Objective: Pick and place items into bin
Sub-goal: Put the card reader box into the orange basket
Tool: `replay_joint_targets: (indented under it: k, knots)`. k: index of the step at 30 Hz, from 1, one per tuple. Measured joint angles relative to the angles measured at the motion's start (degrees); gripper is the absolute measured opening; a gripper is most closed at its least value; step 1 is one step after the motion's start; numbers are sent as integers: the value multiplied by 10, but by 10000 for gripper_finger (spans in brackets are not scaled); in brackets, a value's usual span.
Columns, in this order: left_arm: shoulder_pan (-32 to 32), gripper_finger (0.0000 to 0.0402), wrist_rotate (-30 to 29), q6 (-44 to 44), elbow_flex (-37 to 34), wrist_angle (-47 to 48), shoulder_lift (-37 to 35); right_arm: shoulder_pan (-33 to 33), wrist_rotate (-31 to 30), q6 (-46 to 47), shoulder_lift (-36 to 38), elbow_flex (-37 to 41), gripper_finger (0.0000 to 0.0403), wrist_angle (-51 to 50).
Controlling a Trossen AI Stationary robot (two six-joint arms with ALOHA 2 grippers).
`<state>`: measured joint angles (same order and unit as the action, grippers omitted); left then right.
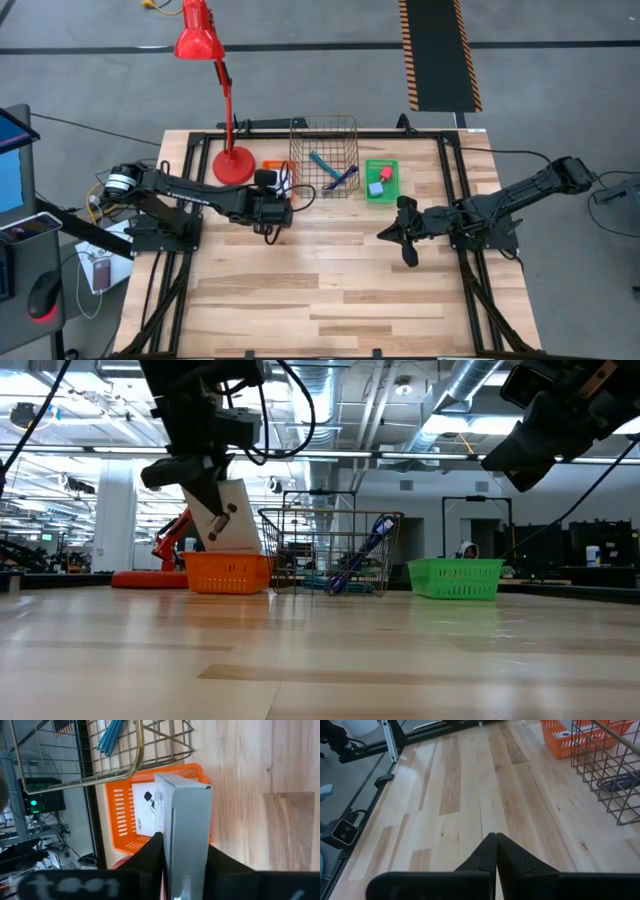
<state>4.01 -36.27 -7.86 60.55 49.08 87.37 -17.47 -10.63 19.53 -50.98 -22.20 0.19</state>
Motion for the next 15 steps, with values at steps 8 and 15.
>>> replay_joint_targets:
  k: [8, 15]
  knots:
    - [0, 151, 1, 16, 0, -2, 0, 0, 0, 1, 0, 0, 0, 0]
    - [0, 173, 1, 18, 0, -1, 0, 0, 0, 1, 0, 0, 0, 0]
